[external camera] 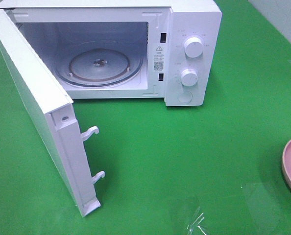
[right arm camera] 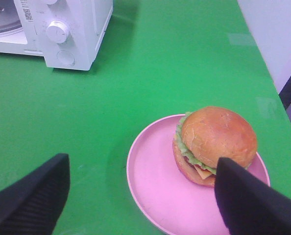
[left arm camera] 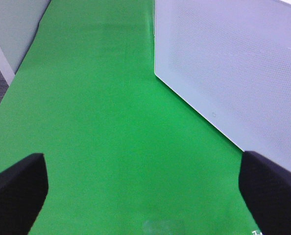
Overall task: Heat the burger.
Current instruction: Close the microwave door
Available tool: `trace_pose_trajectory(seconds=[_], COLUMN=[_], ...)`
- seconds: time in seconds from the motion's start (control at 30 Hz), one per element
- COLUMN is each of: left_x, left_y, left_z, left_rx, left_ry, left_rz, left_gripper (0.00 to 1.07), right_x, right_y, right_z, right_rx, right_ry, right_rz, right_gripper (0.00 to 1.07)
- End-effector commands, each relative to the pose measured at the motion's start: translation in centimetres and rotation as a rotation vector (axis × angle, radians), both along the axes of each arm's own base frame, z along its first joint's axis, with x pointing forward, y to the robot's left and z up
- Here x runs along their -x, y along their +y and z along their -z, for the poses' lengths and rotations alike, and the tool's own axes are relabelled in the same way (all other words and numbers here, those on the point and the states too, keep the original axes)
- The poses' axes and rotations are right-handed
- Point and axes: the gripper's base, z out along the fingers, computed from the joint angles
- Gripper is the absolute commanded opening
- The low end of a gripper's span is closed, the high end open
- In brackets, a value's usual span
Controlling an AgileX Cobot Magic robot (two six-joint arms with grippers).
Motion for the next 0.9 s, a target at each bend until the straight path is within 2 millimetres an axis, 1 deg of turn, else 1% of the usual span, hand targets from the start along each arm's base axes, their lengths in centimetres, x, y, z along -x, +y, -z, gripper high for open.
trace_pose_trajectory(seconds=[0.03, 0.07, 0.1, 0.13, 0.17, 0.2, 0.23, 0.27, 0.3, 0.33, 0.37, 0.4, 0.43, 0.47, 0.5, 0.53, 0.57, 0.67, 0.7, 0.73, 0.77, 0.8, 0.83, 0.87, 0.9], left_x=[-0.2, -0.2, -0.7, -0.7, -1.4, -1.8, -1.8, -2.5, -2.5, -3.3, -3.3, -4.1, -4.1, -4.8, -4.8, -5.4, -6.1, -6.5, -7.1, -7.1, -7.8, -7.8, -8.5, -8.5, -9.1], left_y=[0.1, 0.1, 0.2, 0.2, 0.2, 0.3, 0.3, 0.3, 0.3, 0.3, 0.3, 0.3, 0.3, 0.4, 0.4, 0.4, 0.4, 0.5, 0.5, 0.5, 0.6, 0.6, 0.6, 0.6, 0.6], left_z=[-1.2, -1.2, -1.7, -1.7, -2.1, -2.2, -2.2, -2.4, -2.4, -2.6, -2.6, -2.7, -2.7, -2.9, -2.9, -3.1, -3.0, -2.9, -2.5, -2.5, -1.8, -1.8, -1.2, -1.2, -0.8], left_rx=[-0.003, -0.003, -0.013, -0.013, -0.013, -0.013, -0.013, -0.008, -0.008, -0.007, -0.007, -0.008, -0.008, -0.007, -0.007, -0.007, -0.009, -0.012, -0.014, -0.014, -0.014, -0.014, -0.015, -0.015, -0.019], left_ry=[-0.076, -0.076, -0.095, -0.095, -0.107, -0.108, -0.108, -0.106, -0.106, -0.093, -0.093, -0.088, -0.088, -0.087, -0.087, -0.104, -0.120, -0.131, -0.148, -0.148, -0.164, -0.164, -0.190, -0.190, -0.221], left_rz=[-0.012, -0.012, -0.018, -0.018, -0.020, -0.020, -0.020, -0.020, -0.020, -0.021, -0.021, -0.022, -0.022, -0.023, -0.023, -0.024, -0.026, -0.027, -0.029, -0.029, -0.031, -0.031, -0.033, -0.033, -0.034], left_gripper=[0.95, 0.95, 0.91, 0.91, 0.89, 0.82, 0.82, 0.71, 0.71, 0.61, 0.61, 0.44, 0.44, 0.28, 0.28, 0.11, 0.00, 0.00, 0.00, 0.00, 0.00, 0.00, 0.00, 0.00, 0.00], right_x=[0.3, 0.3, 0.3, 0.3, 0.3, 0.3, 0.3, 0.3, 0.3, 0.3, 0.3, 0.3, 0.3, 0.3, 0.3, 0.3, 0.3, 0.3, 0.3, 0.3, 0.3, 0.3, 0.3, 0.3, 0.3], right_y=[0.0, 0.0, 0.0, 0.0, 0.0, 0.0, 0.0, 0.0, 0.0, 0.0, 0.0, 0.0, 0.0, 0.0, 0.0, 0.0, 0.0, 0.0, 0.0, 0.0, 0.0, 0.0, 0.0, 0.0, 0.0], right_z=[0.1, 0.1, 0.1, 0.1, 0.1, 0.1, 0.1, 0.1, 0.1, 0.1, 0.1, 0.1, 0.1, 0.1, 0.1, 0.1, 0.1, 0.1, 0.1, 0.1, 0.1, 0.1, 0.1, 0.1, 0.1], right_rx=[0.002, 0.002, 0.002, 0.002, 0.002, 0.002, 0.002, 0.002, 0.002, 0.002, 0.002, 0.002, 0.002, 0.002, 0.002, 0.002, 0.002, 0.002, 0.002, 0.002, 0.002, 0.002, 0.002, 0.002, 0.002], right_ry=[-0.021, -0.021, -0.021, -0.021, -0.021, -0.021, -0.021, -0.021, -0.021, -0.021, -0.021, -0.021, -0.021, -0.021, -0.021, -0.021, -0.021, -0.021, -0.021, -0.021, -0.021, -0.021, -0.021, -0.021, -0.021], right_rz=[-0.001, -0.001, -0.001, -0.001, -0.001, -0.001, -0.001, -0.001, -0.001, -0.001, -0.001, -0.001, -0.001, -0.001, -0.001, -0.001, -0.001, -0.001, -0.001, -0.001, -0.001, -0.001, -0.001, -0.001, -0.001], right_gripper=[0.76, 0.76, 0.76, 0.76, 0.76, 0.76, 0.76, 0.76, 0.76, 0.76, 0.76, 0.76, 0.76, 0.76, 0.76, 0.76, 0.76, 0.76, 0.76, 0.76, 0.76, 0.76, 0.76, 0.76, 0.76])
